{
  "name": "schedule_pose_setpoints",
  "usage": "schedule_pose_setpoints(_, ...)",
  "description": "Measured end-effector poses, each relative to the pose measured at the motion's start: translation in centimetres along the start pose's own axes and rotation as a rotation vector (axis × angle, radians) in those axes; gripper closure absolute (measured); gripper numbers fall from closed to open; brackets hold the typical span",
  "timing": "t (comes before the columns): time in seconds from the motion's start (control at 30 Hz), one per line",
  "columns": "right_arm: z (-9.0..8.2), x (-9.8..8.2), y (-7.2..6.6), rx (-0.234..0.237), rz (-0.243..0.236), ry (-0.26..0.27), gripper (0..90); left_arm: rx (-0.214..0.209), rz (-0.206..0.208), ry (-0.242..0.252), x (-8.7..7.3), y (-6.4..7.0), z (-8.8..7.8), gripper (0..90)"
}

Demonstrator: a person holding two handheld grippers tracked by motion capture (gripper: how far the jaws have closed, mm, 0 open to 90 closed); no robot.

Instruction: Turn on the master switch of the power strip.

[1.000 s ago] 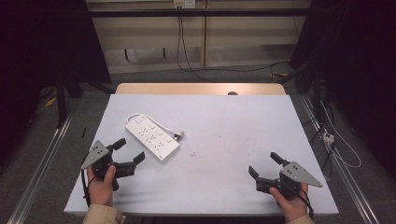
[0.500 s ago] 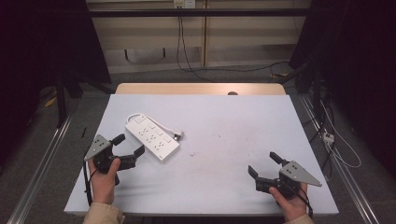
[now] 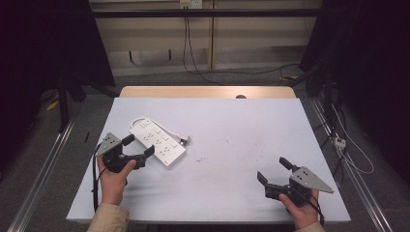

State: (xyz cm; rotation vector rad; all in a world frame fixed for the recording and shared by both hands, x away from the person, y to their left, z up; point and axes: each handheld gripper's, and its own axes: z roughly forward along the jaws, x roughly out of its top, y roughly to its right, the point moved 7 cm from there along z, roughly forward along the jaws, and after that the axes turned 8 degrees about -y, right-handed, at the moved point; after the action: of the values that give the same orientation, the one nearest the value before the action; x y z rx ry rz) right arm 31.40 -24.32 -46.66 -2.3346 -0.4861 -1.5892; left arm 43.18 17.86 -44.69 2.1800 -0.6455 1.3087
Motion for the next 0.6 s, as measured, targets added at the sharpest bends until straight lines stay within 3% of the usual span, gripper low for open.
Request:
schedule_pose_setpoints(0.43,-0.1,0.1,-0.1,0.006,-0.012,0.002,6.3,0.035,0.004,-0.009,0.9,-1.0,1.0,6.0)
schedule_pose_setpoints(0.6,-0.1,0.2,-0.2,0.011,-0.013,0.005,6.4,0.046,-0.013,-0.009,1.1,-1.5,1.2,6.3)
